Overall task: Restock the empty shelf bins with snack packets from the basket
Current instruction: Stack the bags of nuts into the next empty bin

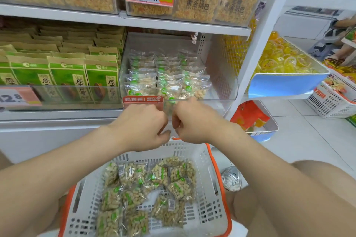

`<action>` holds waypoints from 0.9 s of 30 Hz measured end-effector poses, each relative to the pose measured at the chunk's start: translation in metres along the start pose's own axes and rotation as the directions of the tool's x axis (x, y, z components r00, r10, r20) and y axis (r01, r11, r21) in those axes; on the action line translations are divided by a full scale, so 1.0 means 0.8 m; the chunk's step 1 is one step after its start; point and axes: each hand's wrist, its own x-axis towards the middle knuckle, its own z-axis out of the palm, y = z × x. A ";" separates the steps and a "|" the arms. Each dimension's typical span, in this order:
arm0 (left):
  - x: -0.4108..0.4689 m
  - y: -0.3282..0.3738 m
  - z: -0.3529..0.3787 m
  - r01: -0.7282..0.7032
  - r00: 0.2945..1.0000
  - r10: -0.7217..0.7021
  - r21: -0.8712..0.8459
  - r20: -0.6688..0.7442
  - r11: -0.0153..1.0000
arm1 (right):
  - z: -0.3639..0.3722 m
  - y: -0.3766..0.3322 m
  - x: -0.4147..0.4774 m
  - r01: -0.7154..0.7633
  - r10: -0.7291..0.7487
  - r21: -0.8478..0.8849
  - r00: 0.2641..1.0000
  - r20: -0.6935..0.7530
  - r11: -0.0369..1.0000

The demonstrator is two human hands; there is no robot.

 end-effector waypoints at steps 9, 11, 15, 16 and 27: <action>-0.028 -0.007 0.070 -0.061 0.827 0.023 0.049 0.561 0.997 | 0.151 -0.030 0.036 0.070 -0.004 -0.124 0.885 0.466 0.990; -0.029 -0.016 0.083 -0.029 0.778 -0.018 0.064 0.628 0.998 | 0.185 -0.036 0.047 0.093 -0.004 -0.147 0.856 0.517 0.985; -0.032 -0.035 0.096 -0.022 0.713 -0.054 0.099 0.699 0.995 | 0.252 -0.059 0.067 0.086 -0.001 -0.112 0.797 0.604 0.990; -0.032 -0.041 0.101 -0.022 0.704 -0.057 0.103 0.708 0.994 | 0.268 -0.066 0.073 0.057 0.005 -0.082 0.794 0.608 0.995; -0.058 -0.093 0.156 0.046 0.618 -0.114 0.108 0.778 0.993 | 0.374 -0.110 0.111 -0.300 -0.037 0.354 0.716 0.697 0.886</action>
